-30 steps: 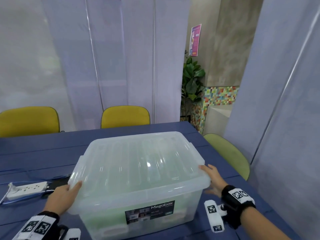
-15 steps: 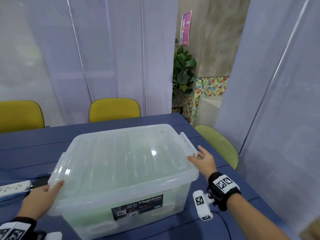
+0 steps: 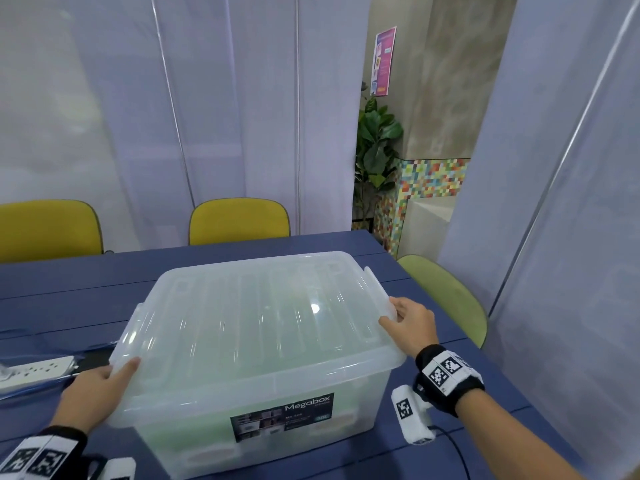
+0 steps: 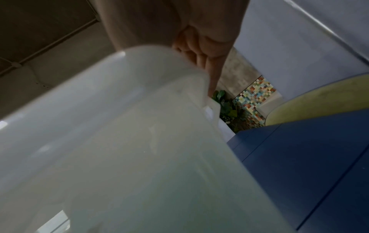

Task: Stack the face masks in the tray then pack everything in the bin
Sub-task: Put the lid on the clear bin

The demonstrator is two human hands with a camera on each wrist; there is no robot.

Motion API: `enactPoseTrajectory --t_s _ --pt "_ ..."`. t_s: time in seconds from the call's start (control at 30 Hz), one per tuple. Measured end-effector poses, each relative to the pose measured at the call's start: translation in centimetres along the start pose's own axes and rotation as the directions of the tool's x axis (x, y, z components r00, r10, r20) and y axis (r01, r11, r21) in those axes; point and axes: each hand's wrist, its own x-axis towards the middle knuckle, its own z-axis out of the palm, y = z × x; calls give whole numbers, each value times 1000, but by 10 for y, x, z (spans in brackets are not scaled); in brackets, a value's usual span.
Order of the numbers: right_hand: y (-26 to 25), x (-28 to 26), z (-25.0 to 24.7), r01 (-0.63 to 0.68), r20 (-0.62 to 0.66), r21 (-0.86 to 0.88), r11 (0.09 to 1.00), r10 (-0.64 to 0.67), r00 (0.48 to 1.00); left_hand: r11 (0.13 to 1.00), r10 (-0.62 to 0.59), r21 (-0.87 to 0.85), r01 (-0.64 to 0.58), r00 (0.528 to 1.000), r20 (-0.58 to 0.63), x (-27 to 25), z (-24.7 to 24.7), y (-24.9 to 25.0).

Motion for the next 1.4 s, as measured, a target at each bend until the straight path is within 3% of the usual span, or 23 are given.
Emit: enactPoseTrajectory --t_s 0.17,0.27,0.37,0.5,0.57,0.63,0.7,0.77,0.83,0.9,0.97,1.2,1.4 --pt "5 1 -1 16 27 4 1000 -16 1000 967 -127 -220 128 992 20 -7 1 4" --pt "9 1 3 19 25 6 1000 -19 1000 833 -190 -502 232 973 133 1 5 -5" --pt "12 0 6 15 32 12 1000 -15 999 696 -266 -614 372 928 261 22 18 -31" --pt "9 -2 1 -19 90 3 1000 19 996 567 -191 -641 516 840 507 -9 1 -5" --pt "22 4 2 -94 81 -23 995 96 992 506 -140 -688 520 837 529 -20 -2 3" --pt "49 21 5 -128 99 64 990 121 988 524 -141 -724 448 884 445 -18 0 1" --pt "82 45 10 -120 66 167 979 110 992 538 -219 -766 353 935 278 -14 1 -1" --pt "95 48 20 -149 77 234 961 135 988 672 -260 -705 227 964 62 -14 -3 3" --pt "77 33 15 -170 80 273 947 154 985 801 -180 -586 122 983 -42 -15 -7 7" --pt "66 27 17 -115 24 283 952 113 993 882 -61 -471 18 995 -78 -16 -12 9" --pt "52 21 15 -130 46 228 965 123 991 916 -4 -401 -33 996 -91 -15 -12 9" --pt "48 27 16 -88 20 251 964 86 996 932 77 -344 -118 988 -132 -18 -15 13" --pt "42 21 17 -53 24 226 973 49 999 954 216 -192 -229 972 -90 -13 -18 15"
